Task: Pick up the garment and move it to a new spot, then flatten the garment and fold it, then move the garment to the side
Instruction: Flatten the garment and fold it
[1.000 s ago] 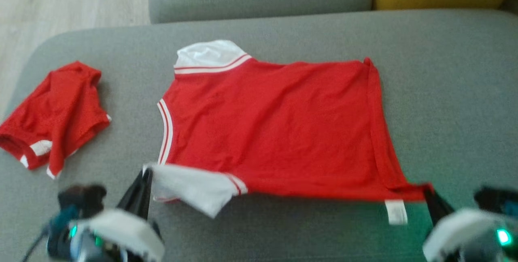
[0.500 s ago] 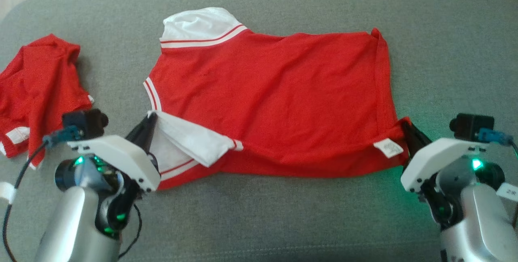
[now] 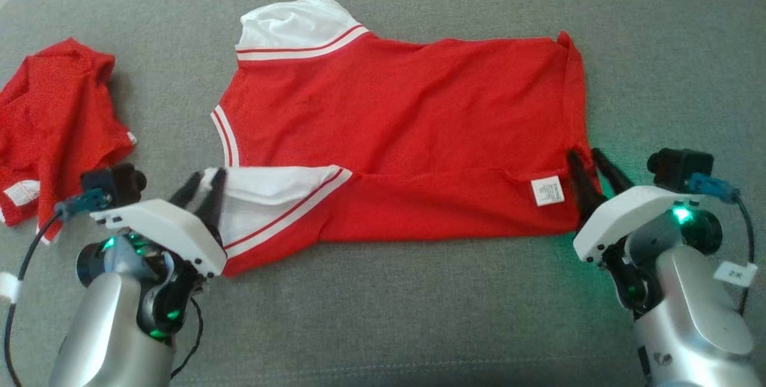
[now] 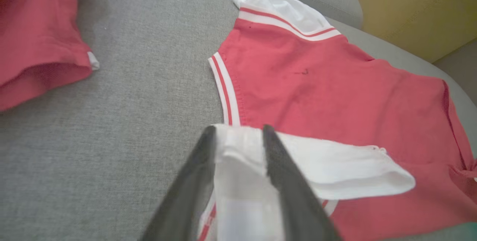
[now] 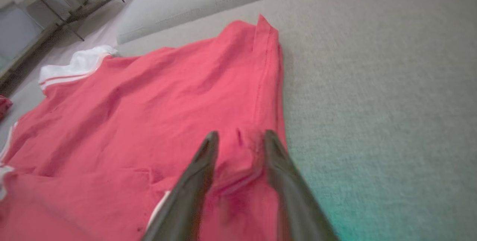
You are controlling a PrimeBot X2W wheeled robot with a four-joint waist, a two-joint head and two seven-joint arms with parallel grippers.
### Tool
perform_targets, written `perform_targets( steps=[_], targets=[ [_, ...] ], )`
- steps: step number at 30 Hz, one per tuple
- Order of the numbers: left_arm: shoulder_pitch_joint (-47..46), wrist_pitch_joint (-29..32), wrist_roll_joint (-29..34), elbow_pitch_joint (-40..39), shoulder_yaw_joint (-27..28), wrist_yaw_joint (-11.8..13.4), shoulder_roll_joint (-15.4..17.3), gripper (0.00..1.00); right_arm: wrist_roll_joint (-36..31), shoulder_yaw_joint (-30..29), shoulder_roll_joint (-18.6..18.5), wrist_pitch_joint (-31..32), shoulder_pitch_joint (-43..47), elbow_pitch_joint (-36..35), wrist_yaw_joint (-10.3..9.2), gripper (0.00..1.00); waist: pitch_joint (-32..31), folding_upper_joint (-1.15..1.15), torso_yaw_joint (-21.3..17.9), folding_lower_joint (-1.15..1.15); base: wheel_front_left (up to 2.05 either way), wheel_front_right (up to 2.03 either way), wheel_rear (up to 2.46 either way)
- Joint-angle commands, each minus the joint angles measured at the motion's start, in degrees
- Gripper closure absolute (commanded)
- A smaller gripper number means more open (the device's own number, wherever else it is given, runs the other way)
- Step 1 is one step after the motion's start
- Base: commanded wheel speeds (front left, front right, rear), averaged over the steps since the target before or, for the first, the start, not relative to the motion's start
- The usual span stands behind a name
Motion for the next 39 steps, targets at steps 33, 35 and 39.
perform_targets(
  steps=[33, 35, 39],
  targets=[
    [16.0, -27.5, 16.3, -16.4, 0.9, 7.0, -2.7, 0.00, -10.8, -0.9, 0.7, -17.7, 19.5, -24.2, -0.04, 0.00, -6.9, 0.00, 0.7, 0.00, 0.00, 0.00, 0.00],
    [16.3, -27.6, 16.6, -16.2, 0.9, 6.9, -2.8, 0.00, -10.9, -1.1, 1.0, -17.4, 20.1, -24.7, -0.04, 0.00, -7.1, 0.00, 0.7, 0.00, 0.00, 0.00, 0.00],
    [16.6, -27.6, 16.9, -15.4, 1.0, 6.5, -2.9, 0.00, -11.1, -1.2, 1.3, -16.9, 20.6, -25.2, -0.04, 0.00, -7.4, 0.00, 0.9, 0.00, 0.00, 0.00, 0.00]
  ],
)
